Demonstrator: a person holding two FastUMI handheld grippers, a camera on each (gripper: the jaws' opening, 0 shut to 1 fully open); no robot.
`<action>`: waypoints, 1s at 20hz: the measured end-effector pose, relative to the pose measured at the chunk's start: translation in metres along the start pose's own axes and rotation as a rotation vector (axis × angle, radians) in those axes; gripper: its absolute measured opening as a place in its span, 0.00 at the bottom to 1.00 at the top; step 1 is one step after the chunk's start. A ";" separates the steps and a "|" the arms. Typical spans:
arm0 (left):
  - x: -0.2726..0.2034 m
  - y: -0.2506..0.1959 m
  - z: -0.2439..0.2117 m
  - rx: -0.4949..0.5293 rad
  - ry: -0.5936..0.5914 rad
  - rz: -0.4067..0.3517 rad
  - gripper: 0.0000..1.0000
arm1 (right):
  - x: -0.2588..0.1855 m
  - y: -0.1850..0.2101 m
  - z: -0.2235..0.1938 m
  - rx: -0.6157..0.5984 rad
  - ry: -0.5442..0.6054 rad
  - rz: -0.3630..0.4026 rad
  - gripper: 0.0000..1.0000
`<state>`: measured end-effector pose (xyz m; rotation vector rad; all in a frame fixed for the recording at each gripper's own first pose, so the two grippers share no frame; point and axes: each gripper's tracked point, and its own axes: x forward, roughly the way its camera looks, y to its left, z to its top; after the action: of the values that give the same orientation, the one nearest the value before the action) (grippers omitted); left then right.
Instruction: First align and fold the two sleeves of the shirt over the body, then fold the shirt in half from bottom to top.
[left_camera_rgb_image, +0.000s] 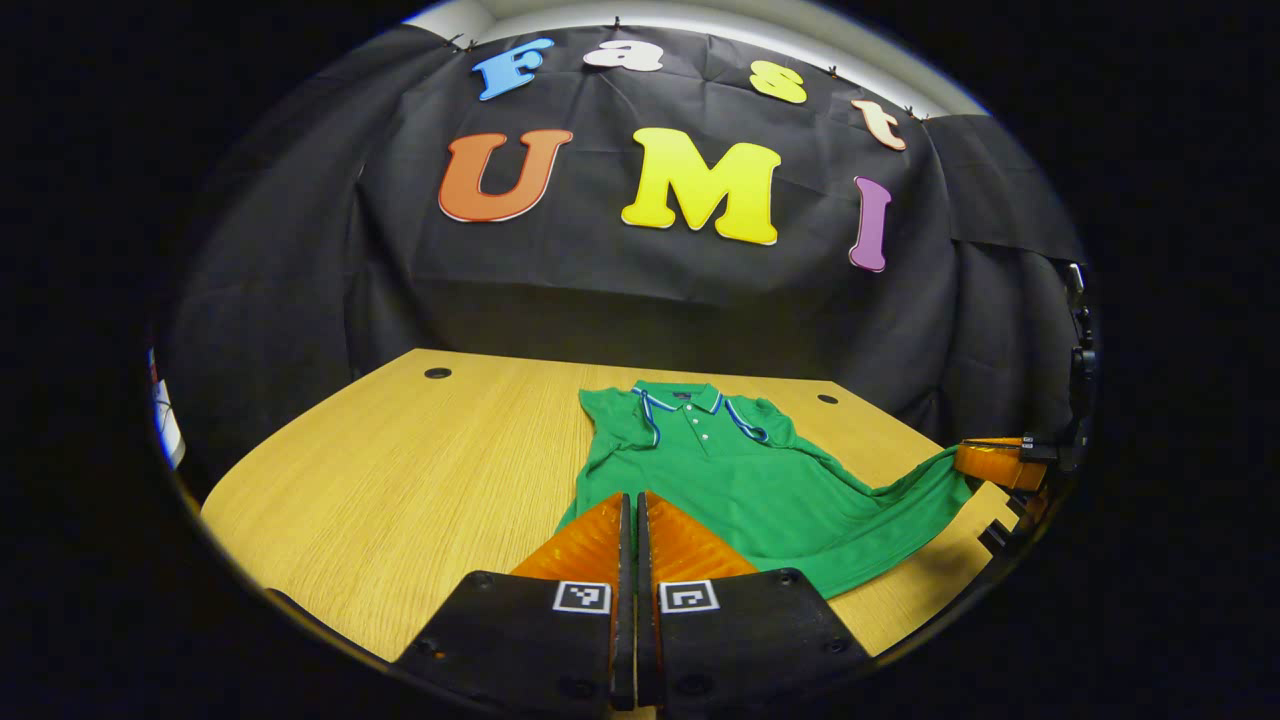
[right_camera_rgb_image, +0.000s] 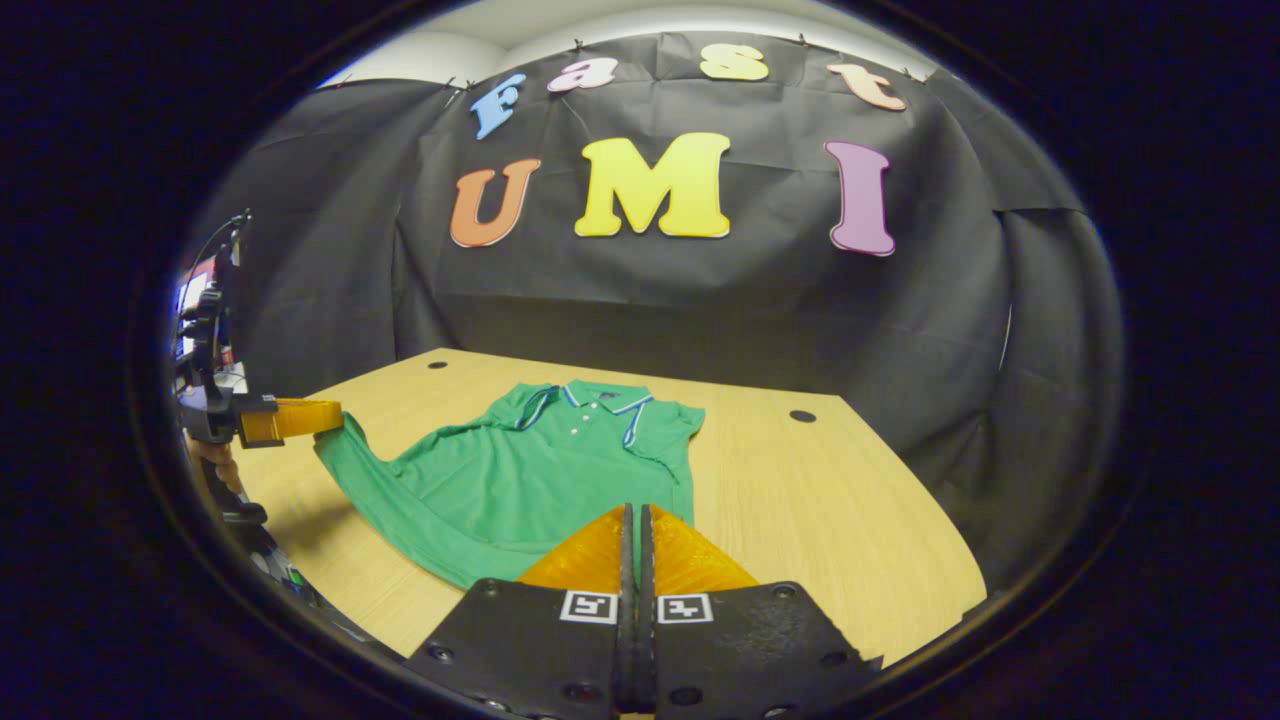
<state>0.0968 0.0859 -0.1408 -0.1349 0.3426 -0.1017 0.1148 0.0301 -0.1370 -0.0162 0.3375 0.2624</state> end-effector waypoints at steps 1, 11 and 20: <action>0.007 0.001 0.009 0.009 -0.010 0.001 0.04 | 0.007 -0.001 0.008 0.007 -0.007 0.000 0.00; 0.105 0.000 0.101 0.116 -0.128 0.023 0.04 | 0.105 -0.029 0.107 -0.015 -0.133 -0.048 0.00; 0.221 0.043 0.132 0.160 -0.165 0.128 0.04 | 0.230 -0.058 0.164 -0.105 -0.209 -0.130 0.00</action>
<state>0.3523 0.1165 -0.0970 0.0374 0.1768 0.0087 0.3923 0.0412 -0.0599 -0.1125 0.1134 0.1513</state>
